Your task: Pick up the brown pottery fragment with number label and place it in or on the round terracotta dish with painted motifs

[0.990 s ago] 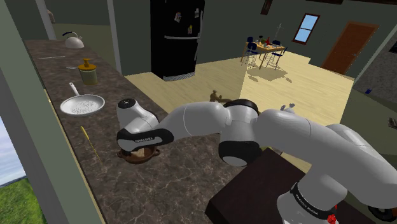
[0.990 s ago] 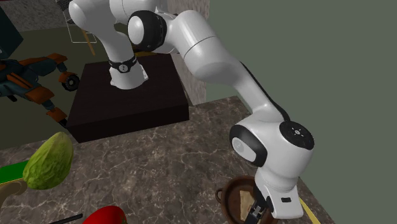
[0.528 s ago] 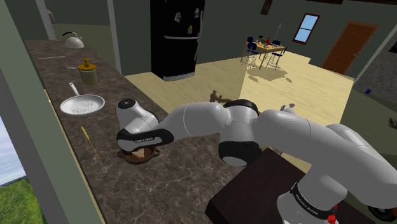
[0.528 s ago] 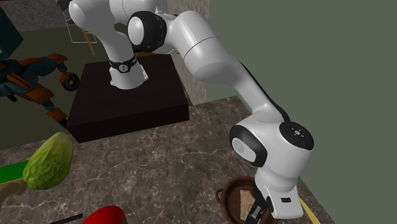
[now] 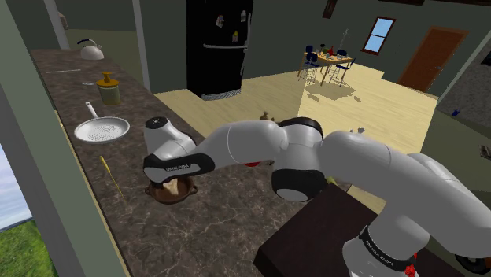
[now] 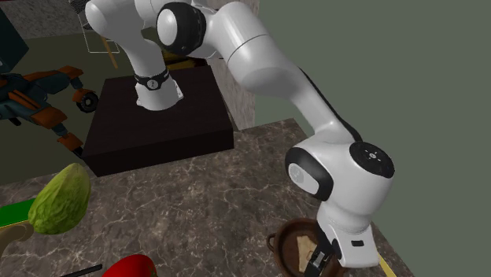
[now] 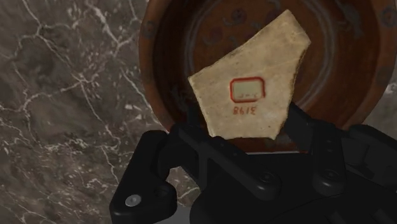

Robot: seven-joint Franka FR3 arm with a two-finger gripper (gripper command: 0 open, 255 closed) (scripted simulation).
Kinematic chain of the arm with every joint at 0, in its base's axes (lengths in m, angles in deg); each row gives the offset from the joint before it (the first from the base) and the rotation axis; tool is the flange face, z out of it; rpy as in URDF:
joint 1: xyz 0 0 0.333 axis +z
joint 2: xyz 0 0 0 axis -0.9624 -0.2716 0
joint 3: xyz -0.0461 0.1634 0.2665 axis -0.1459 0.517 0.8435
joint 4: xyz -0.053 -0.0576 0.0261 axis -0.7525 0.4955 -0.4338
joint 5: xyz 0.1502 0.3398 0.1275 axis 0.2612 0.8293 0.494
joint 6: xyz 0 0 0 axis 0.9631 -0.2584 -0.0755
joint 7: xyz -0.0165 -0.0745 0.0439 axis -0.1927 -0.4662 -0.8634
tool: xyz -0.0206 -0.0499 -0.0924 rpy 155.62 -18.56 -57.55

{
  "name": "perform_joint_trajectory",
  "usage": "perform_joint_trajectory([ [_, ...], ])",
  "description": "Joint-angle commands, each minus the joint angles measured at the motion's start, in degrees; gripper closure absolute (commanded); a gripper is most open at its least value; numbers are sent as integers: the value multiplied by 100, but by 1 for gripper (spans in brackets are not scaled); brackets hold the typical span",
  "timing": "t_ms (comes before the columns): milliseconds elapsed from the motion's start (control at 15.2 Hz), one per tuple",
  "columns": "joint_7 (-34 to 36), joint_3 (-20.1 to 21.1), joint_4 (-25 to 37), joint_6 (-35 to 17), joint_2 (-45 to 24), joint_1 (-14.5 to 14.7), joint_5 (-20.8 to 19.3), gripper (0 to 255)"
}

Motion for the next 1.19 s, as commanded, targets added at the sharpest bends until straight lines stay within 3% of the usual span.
perform_joint_trajectory([
  [0,-21,-17,-149,22,161,42,-4,255],
  [726,-108,-104,-592,202,766,163,-43,255],
  [792,-108,-104,-592,202,766,163,-43,0],
  [924,870,21,-996,633,1123,-8,553,0],
  [1122,2026,190,-1777,856,1667,-179,1367,0],
])
